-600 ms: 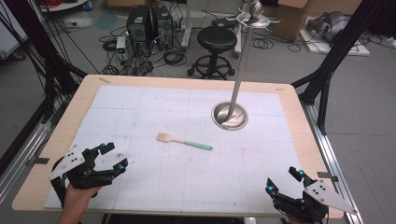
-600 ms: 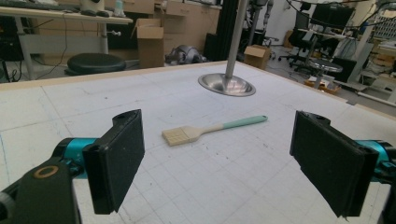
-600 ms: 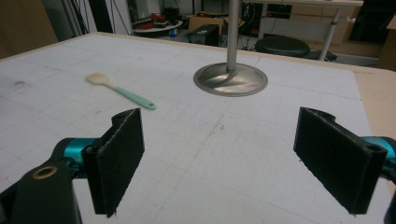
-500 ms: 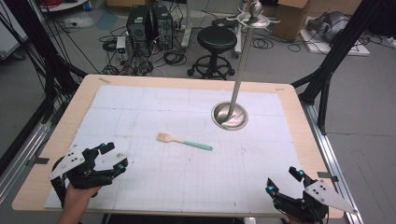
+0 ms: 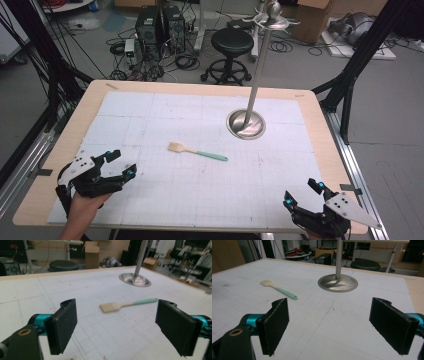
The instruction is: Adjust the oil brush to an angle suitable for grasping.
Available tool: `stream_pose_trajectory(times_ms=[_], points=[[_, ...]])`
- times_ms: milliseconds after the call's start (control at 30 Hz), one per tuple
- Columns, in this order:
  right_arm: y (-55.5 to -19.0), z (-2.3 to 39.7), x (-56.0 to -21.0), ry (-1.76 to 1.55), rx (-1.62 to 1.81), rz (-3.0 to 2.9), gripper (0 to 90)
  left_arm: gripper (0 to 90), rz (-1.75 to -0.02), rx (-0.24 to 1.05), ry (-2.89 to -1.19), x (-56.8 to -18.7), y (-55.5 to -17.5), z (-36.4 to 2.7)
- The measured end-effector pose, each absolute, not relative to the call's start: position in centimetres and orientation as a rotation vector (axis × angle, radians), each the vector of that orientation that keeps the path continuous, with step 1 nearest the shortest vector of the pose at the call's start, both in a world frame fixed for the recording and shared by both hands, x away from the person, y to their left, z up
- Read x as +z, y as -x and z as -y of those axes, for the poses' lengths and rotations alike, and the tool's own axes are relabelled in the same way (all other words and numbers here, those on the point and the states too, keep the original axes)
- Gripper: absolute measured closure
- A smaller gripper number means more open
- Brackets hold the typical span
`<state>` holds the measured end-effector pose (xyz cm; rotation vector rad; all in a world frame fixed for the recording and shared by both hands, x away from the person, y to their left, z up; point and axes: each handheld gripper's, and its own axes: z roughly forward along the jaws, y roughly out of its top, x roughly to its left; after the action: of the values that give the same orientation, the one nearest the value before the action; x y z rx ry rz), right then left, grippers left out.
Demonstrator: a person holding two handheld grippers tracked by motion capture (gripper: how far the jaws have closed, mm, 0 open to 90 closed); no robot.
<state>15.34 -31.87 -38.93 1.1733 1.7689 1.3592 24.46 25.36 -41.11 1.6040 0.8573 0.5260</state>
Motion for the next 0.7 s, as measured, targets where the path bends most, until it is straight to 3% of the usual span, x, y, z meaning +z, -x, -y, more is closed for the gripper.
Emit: stream_pose_trajectory(times_ms=[267, 367, 400, 700], points=[[-15.6, 31.8, -39.2, -1.186, 1.348, -1.787, 14.7, 42.6, -0.799, 0.398, -1.677, -40.5, -27.8, -23.7], [-15.6, 31.8, -39.2, -1.188, 1.349, -1.788, 14.7, 48.3, -0.749, 0.395, -1.713, -39.8, -28.6, -22.5], [-15.7, 31.7, -39.3, -1.193, 1.343, -1.796, 14.7, 58.1, -0.708, 0.41, -1.74, -39.3, -29.1, -21.5], [-15.8, 31.6, -39.3, -1.202, 1.345, -1.798, 14.7, 84.4, -0.664, 0.417, -1.85, -38.8, -33.0, -17.0]])
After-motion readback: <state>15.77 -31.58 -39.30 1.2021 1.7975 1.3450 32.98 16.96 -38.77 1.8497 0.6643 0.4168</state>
